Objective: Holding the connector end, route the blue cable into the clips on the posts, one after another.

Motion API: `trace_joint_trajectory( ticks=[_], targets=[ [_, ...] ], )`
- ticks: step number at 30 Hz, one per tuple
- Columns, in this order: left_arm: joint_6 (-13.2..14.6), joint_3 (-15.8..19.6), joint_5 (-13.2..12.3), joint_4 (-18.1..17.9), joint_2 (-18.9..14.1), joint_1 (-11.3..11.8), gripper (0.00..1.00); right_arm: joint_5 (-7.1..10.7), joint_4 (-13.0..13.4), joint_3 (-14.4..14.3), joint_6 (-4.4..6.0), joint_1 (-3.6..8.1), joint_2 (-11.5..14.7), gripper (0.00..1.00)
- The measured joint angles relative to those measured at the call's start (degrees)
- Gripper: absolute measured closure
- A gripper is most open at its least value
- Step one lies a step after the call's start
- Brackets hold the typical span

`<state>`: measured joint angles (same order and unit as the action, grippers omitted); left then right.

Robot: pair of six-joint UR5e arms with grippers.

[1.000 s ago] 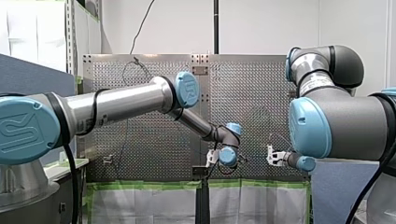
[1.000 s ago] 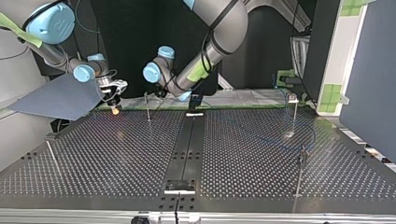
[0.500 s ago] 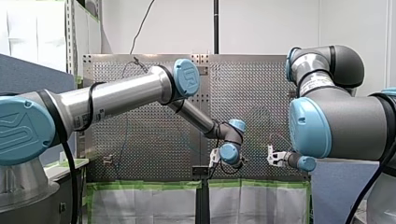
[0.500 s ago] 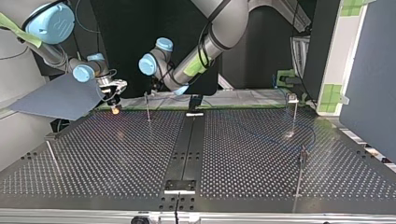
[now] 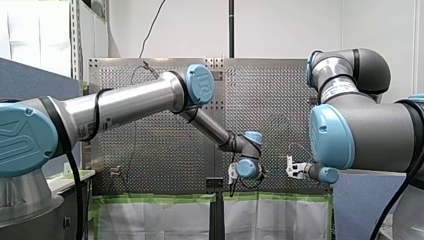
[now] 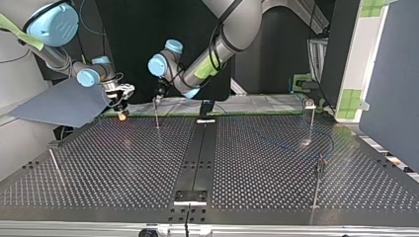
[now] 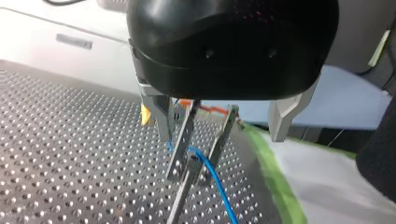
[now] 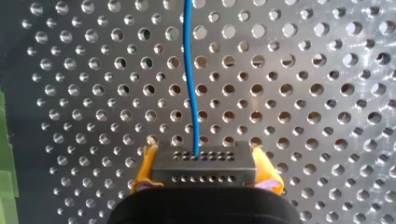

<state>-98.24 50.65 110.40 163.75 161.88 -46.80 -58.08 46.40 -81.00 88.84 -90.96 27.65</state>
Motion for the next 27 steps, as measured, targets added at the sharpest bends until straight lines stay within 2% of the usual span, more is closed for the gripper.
trace_joint_trajectory(
  ticks=[27],
  targets=[
    [0.06,0.04,0.45,-2.45,0.48,-0.75,0.00,0.19,0.01,0.12,0.11,0.00,0.01,1.00]
  ],
)
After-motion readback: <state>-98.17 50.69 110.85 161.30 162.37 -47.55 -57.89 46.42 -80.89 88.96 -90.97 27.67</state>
